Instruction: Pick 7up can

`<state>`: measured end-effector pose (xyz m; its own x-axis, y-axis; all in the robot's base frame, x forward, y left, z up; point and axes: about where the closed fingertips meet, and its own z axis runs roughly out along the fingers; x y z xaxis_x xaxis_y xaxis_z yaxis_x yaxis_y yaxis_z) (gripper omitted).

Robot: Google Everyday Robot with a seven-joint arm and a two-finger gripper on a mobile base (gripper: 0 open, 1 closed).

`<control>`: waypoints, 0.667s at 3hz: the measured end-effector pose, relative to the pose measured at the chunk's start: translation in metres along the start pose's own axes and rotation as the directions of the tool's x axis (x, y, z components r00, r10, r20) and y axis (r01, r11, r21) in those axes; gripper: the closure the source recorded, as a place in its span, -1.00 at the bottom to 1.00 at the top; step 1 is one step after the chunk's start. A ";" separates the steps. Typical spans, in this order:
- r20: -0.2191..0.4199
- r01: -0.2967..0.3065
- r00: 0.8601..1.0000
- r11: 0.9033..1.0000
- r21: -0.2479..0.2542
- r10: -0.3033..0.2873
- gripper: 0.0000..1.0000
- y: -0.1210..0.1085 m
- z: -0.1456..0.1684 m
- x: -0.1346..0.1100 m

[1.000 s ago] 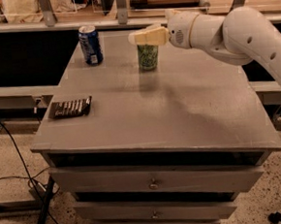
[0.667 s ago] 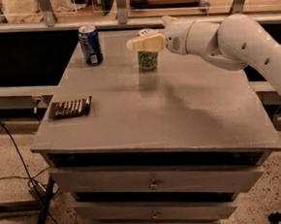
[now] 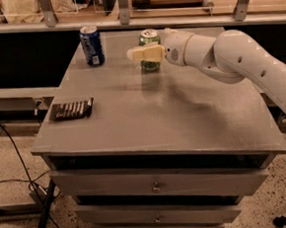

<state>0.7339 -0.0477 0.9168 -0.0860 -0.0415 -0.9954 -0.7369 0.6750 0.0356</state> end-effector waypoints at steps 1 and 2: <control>0.000 0.003 1.000 1.000 -0.006 -0.003 -0.60 0.002 0.002 -0.001; 0.000 0.002 1.000 1.000 -0.010 -0.002 -0.14 0.004 0.004 -0.001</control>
Offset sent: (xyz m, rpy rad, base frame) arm -0.0002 0.0025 0.0012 -0.0009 -0.0017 0.0056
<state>0.7334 -0.0421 0.9180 -0.0840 -0.0430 -0.9955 -0.7439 0.6674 0.0340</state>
